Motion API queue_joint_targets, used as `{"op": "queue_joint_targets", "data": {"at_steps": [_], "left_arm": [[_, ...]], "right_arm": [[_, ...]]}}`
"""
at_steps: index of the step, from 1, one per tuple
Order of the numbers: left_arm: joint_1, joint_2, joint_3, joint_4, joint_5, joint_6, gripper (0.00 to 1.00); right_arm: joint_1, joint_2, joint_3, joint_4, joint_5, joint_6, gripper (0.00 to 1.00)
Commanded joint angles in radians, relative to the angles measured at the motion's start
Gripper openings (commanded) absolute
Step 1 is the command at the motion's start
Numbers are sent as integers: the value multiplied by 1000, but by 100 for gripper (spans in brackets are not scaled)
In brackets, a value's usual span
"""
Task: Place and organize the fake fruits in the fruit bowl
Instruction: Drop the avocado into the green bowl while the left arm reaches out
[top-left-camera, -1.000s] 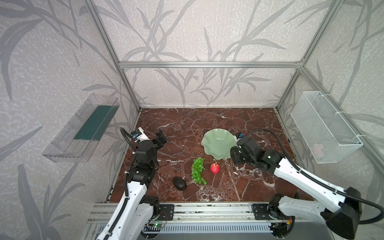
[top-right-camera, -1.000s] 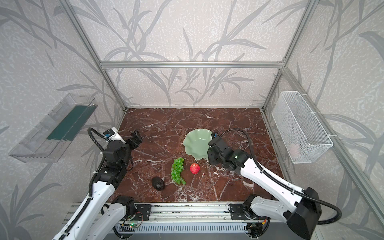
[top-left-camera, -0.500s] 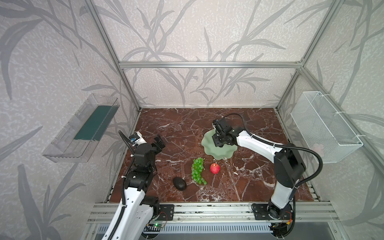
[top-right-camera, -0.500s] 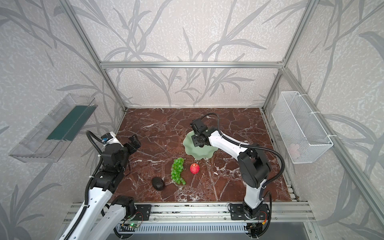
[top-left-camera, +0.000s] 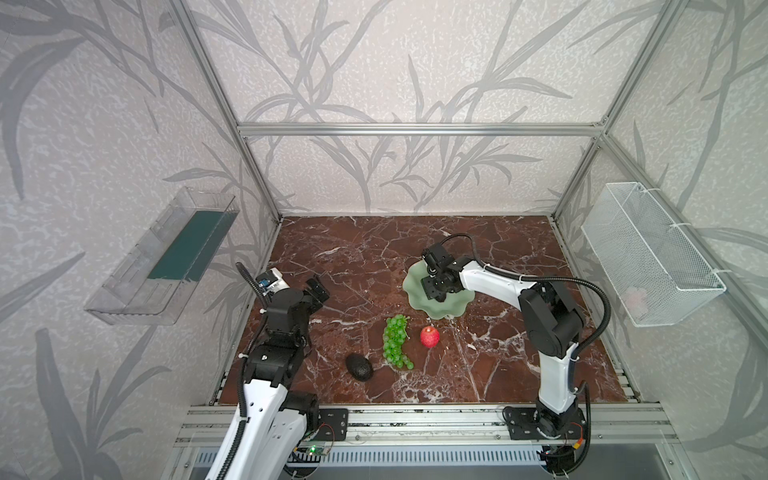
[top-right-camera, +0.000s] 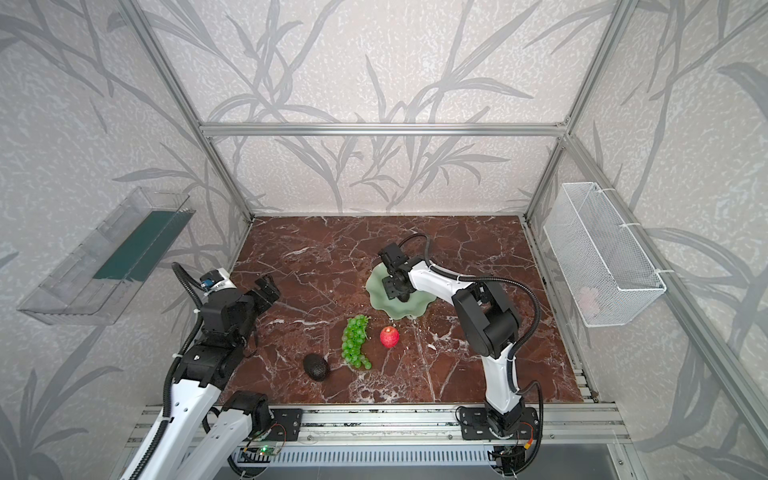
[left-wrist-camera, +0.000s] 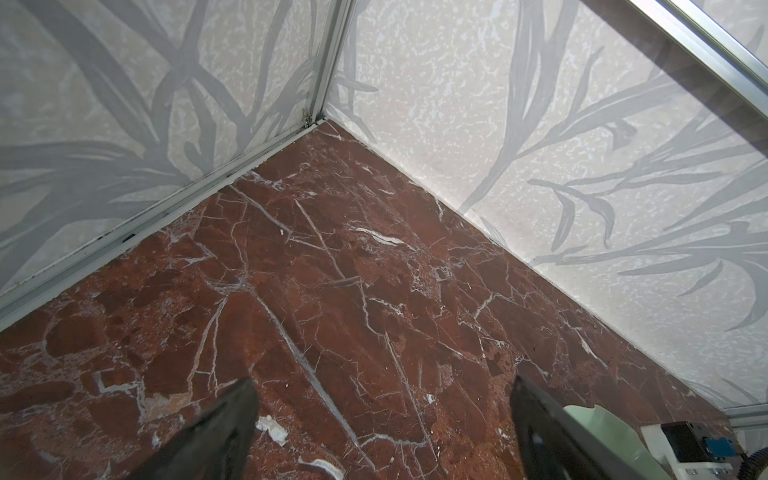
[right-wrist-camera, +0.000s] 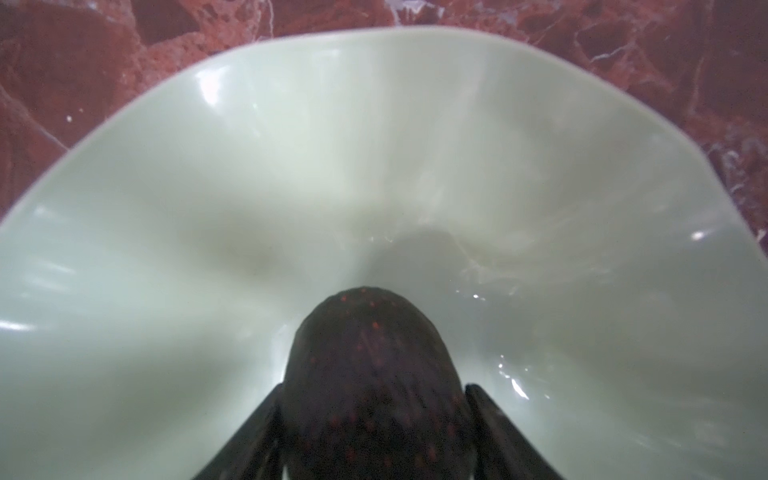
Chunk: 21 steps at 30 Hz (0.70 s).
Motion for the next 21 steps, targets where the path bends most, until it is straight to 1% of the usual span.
{"op": "queue_joint_targets", "data": {"at_steps": [1, 5, 8, 13, 14, 16, 18, 21], "left_arm": [[5, -3, 56, -158, 5, -56, 94], [5, 22, 123, -334, 65, -61, 93], [5, 50, 154, -424, 179, -31, 92], [-10, 37, 113, -530, 358, -141, 89], [-19, 33, 103, -555, 370, -159, 89], [-59, 26, 83, -616, 359, -192, 88], [-119, 3, 59, -646, 336, -249, 89], [-214, -33, 23, -663, 315, -342, 89]], "right_arm": [[-9, 6, 23, 12, -17, 12, 74], [-16, -34, 17, 13, -22, 12, 82], [-24, -104, 3, 19, -18, 11, 86], [-25, -260, -47, 44, 11, -8, 94], [-25, -282, -62, 56, 11, -12, 95], [-25, -353, -115, 105, 11, -20, 98], [-25, -401, -171, 158, 10, -27, 100], [-24, -438, -204, 171, 10, -33, 99]]}}
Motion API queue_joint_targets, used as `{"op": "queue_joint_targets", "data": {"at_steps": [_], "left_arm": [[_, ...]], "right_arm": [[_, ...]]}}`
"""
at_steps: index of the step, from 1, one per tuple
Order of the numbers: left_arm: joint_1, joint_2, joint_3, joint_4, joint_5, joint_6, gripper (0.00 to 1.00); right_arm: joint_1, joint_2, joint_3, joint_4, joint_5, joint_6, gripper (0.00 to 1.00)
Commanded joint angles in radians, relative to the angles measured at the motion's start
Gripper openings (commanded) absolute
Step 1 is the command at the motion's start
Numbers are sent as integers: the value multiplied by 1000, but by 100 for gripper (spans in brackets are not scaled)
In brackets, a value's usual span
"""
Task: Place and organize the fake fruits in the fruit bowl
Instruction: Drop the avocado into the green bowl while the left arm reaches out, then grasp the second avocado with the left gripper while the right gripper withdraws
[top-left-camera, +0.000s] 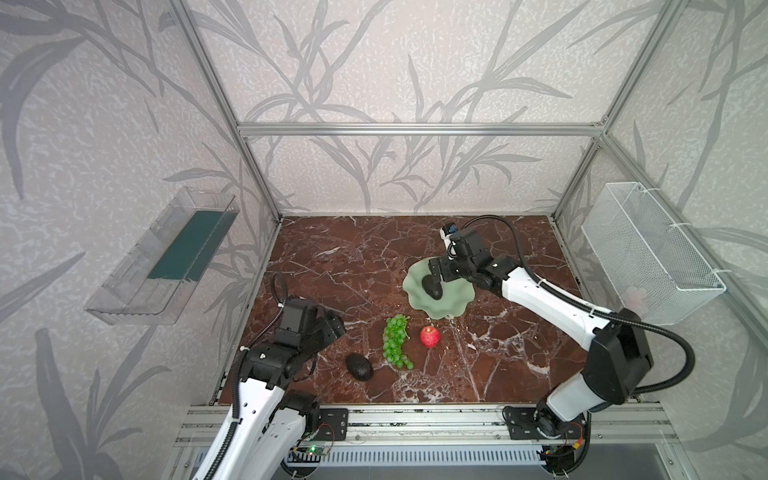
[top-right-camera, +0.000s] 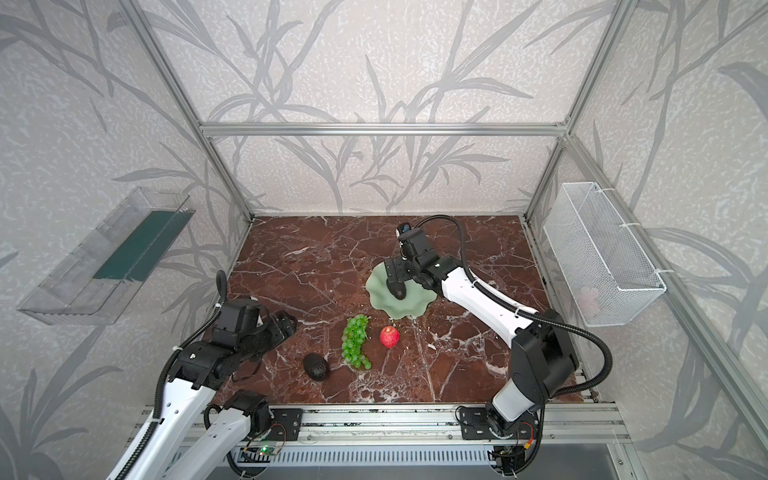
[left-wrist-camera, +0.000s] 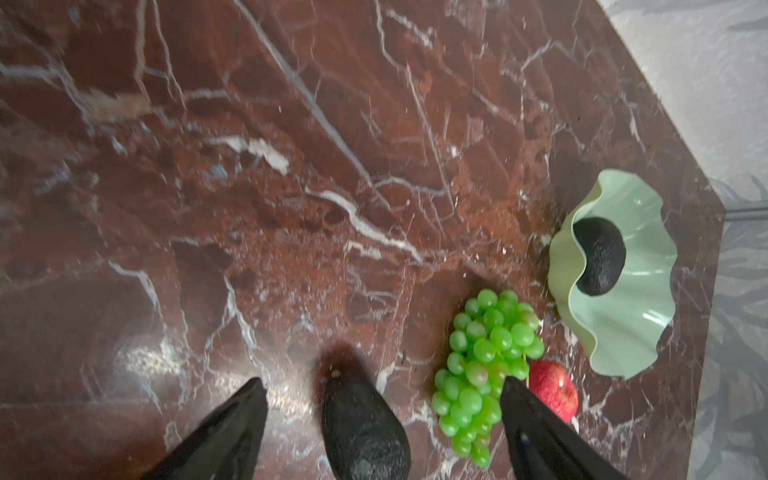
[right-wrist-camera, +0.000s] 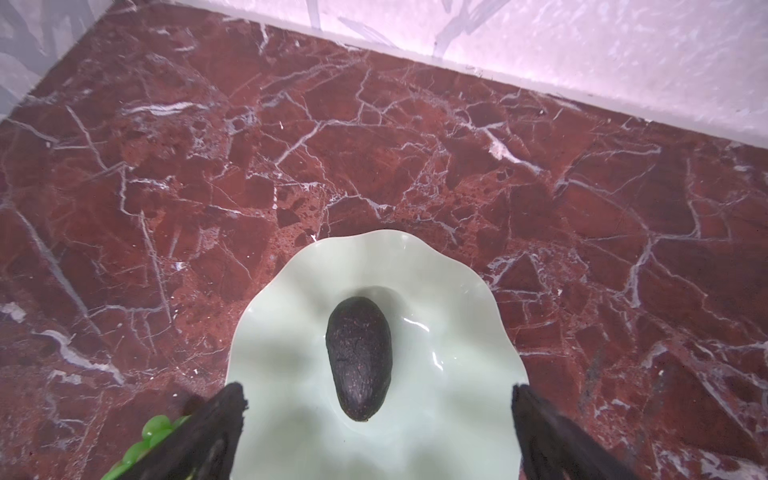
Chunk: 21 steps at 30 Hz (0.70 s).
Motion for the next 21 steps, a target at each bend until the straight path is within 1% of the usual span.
{"op": "queue_joint_targets", "data": {"at_steps": [1, 7, 12, 16, 21], "left_arm": [[-81, -35, -28, -103, -10, -151, 89], [-238, -28, -86, -90, -57, -279, 90], [-334, 17, -155, 6, -60, -353, 90], [-398, 90, -178, 91, -79, -384, 92], [-448, 183, -211, 178, -85, -419, 93]], "right_arm": [[-6, -14, -45, 35, 6, -20, 99], [-7, -42, -97, 54, -9, -32, 99], [-6, -64, -124, 62, -22, -32, 99], [-8, -82, -142, 65, -24, -31, 99], [-8, -93, -154, 60, -23, -35, 99]]}}
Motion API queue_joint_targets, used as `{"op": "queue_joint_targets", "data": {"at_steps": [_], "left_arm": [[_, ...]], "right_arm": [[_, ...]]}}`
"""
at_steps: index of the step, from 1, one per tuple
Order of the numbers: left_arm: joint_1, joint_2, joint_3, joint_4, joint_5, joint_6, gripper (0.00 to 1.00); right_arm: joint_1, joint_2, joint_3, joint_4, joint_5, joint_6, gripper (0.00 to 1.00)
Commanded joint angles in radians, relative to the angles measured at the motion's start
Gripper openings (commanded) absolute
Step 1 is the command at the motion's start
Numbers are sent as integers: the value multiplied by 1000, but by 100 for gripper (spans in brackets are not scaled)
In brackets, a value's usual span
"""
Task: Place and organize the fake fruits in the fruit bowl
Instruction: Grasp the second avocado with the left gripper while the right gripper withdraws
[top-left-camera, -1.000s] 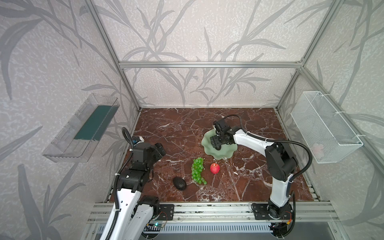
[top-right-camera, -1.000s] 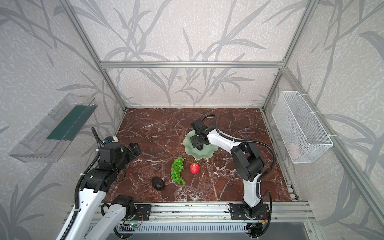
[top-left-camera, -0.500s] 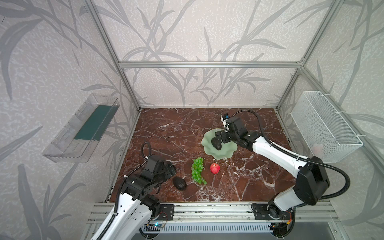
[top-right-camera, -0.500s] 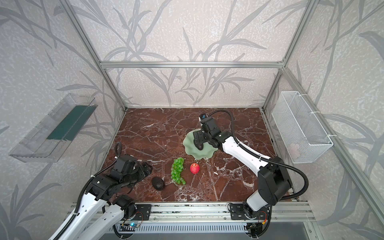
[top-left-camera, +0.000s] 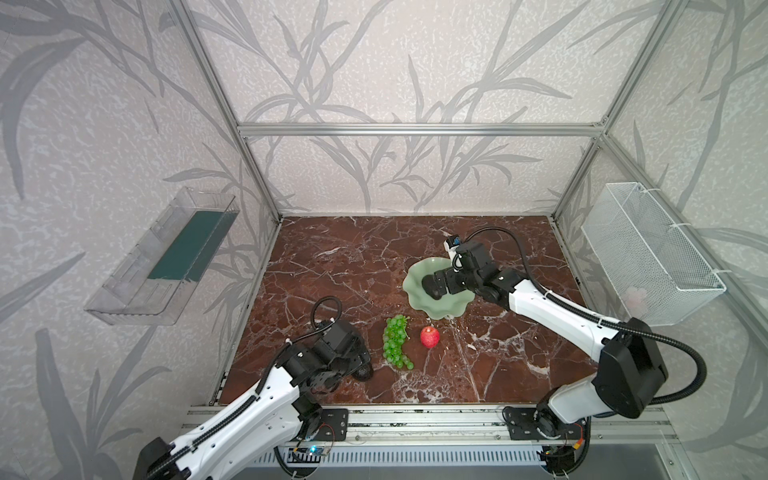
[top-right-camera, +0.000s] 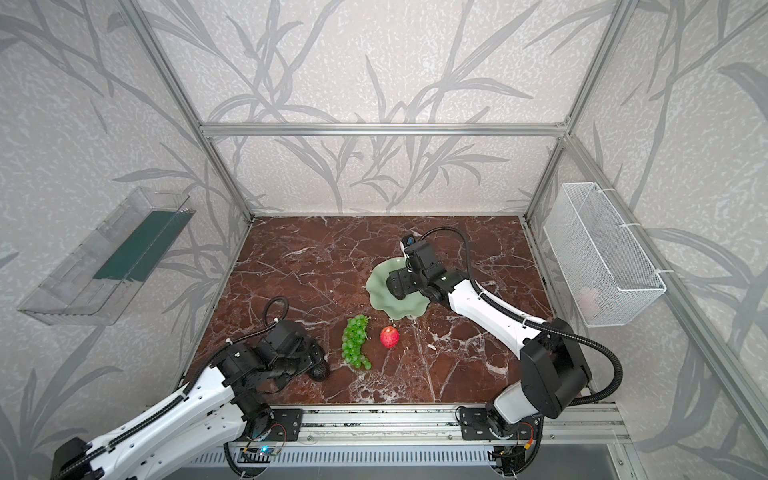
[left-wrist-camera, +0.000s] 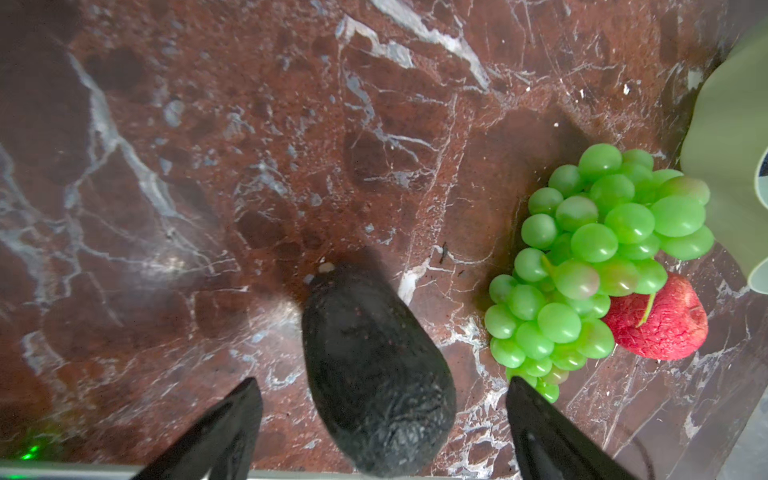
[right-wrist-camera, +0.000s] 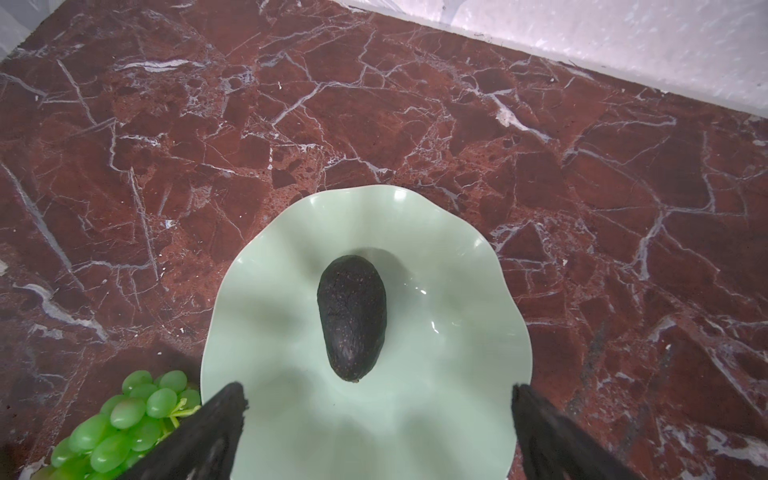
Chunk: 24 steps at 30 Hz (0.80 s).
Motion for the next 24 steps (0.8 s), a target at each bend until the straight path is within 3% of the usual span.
{"op": "queue_joint_targets", "data": {"at_steps": [1, 10, 12, 16, 24], "left_arm": [[-21, 38, -39, 69, -35, -65, 93], [-30, 78, -89, 124, -47, -79, 91], [-30, 88, -91, 138, -46, -78, 86], [-31, 105, -72, 138, -43, -55, 62], [-30, 104, 75, 51, -106, 51, 56]], "right_arm": [[-3, -33, -16, 11, -4, -9, 99], [-5, -47, -38, 15, -1, -6, 99], [-6, -48, -40, 15, -3, -5, 99], [-9, -50, -50, 21, -3, -1, 99], [-27, -61, -70, 23, -25, 30, 99]]}}
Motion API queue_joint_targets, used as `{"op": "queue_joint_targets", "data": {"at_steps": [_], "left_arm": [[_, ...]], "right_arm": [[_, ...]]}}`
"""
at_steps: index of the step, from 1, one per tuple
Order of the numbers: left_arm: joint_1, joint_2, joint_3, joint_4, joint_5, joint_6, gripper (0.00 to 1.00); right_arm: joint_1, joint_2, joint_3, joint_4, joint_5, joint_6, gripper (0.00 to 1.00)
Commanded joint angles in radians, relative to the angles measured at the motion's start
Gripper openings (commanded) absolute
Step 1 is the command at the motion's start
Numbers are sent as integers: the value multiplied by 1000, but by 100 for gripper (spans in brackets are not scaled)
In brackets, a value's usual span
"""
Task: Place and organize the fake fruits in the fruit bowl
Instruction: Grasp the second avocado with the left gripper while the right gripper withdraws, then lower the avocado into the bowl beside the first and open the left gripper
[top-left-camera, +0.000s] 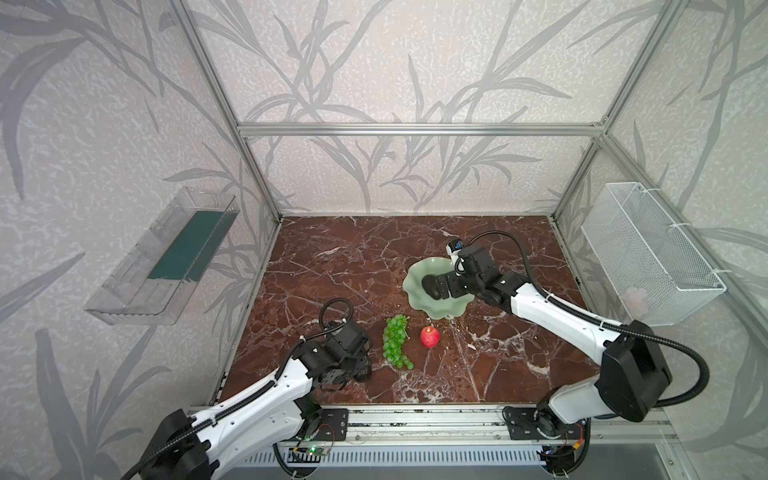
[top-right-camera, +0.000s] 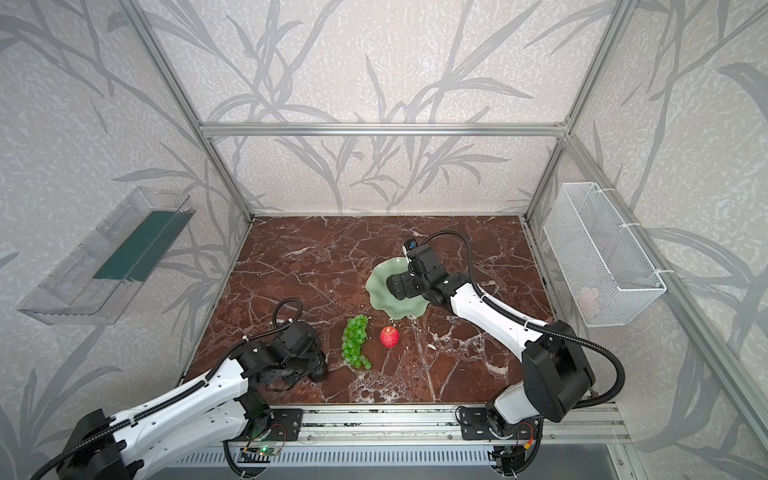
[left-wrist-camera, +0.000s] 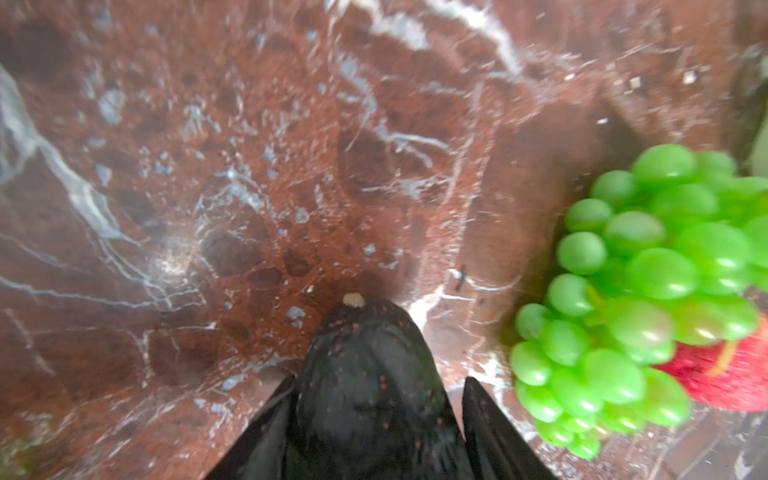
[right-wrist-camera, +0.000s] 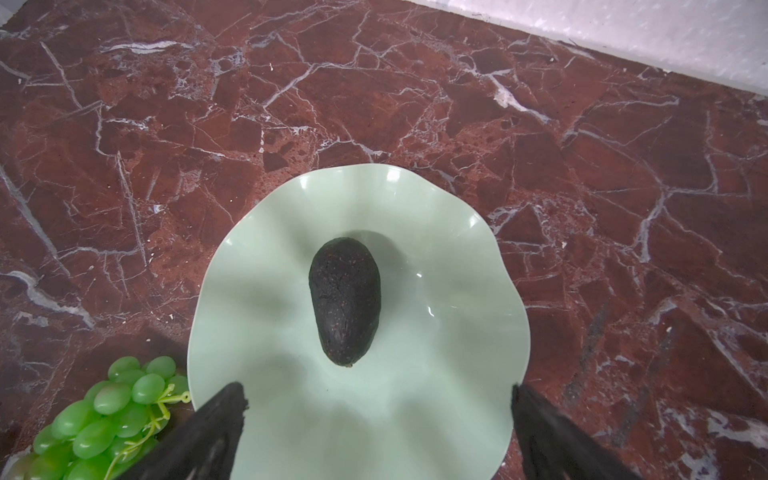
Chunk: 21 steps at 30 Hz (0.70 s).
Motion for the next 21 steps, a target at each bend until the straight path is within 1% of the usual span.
{"op": "queue_joint_targets", "data": {"at_steps": [1, 5, 9, 11, 15, 18, 21], "left_arm": [[-2, 12, 126, -47, -80, 84, 56], [-1, 100, 281, -11, -132, 222, 57], [1, 284, 467, 59, -130, 385, 58], [2, 391, 565, 105, -101, 459, 58], [3, 619, 778, 166, -6, 571, 58], [0, 786, 960, 162, 50, 630, 58], [-3, 936, 1113, 153, 80, 669, 58]], "right_arm": [[-31, -47, -25, 18, -38, 37, 99], [-95, -101, -74, 33, -94, 88, 99], [-165, -210, -151, 37, -105, 139, 99], [-199, -273, -195, 37, -102, 159, 99], [-242, -393, -262, 2, -64, 173, 99], [-261, -463, -302, -20, -58, 186, 99], [-268, -505, -332, -33, -54, 200, 99]]}}
